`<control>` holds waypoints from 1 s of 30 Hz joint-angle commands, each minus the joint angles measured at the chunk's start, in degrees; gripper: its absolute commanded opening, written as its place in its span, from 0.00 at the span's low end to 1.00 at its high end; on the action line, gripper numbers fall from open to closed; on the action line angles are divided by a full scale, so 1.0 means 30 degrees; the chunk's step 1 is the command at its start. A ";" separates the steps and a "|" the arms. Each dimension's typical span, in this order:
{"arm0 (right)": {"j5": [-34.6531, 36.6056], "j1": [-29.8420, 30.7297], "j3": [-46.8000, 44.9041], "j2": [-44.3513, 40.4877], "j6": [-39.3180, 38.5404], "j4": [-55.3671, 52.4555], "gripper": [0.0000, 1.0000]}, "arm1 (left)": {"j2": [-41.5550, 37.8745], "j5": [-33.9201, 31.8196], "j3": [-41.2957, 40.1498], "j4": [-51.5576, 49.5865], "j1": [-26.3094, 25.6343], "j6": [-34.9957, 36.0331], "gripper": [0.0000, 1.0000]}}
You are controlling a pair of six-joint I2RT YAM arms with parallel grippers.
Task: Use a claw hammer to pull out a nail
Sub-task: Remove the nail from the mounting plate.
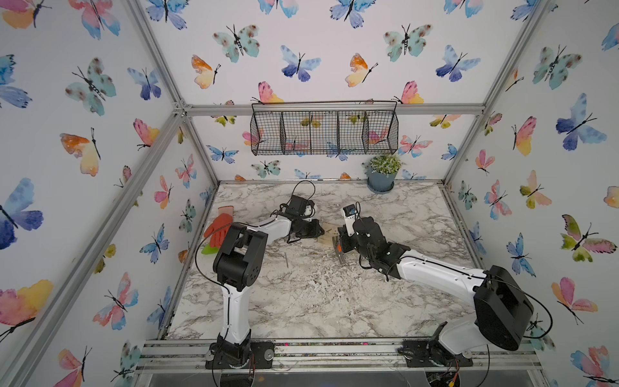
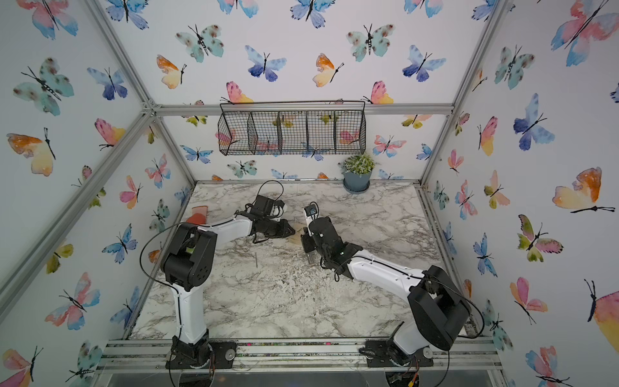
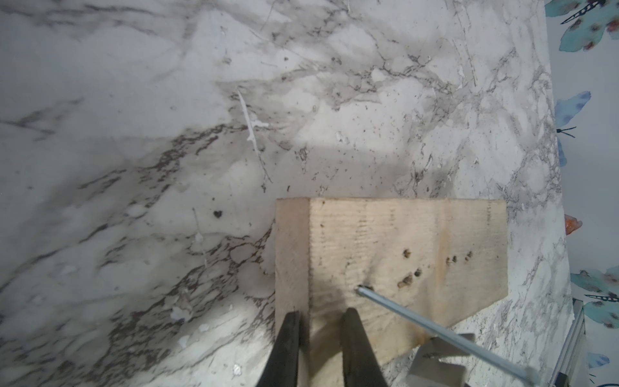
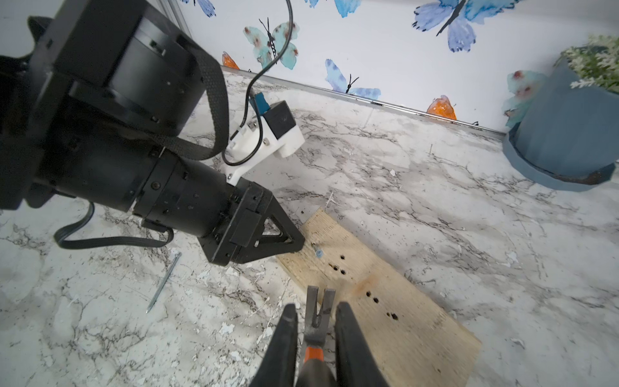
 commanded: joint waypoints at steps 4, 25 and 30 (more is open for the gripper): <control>-0.0212 -0.0176 0.1374 0.0390 -0.0157 0.1227 0.03 | 0.4831 -0.3918 -0.3031 -0.6484 -0.0983 0.0741 0.18; 0.0423 -0.0674 0.3308 0.1951 -0.0456 0.1871 0.03 | 0.4765 -0.3935 -0.3355 -0.6376 -0.1039 0.0740 0.17; 0.0765 -0.0660 0.3456 0.1853 -0.0754 0.2079 0.03 | 0.4788 -0.3973 -0.3274 -0.6413 -0.1039 0.0770 0.17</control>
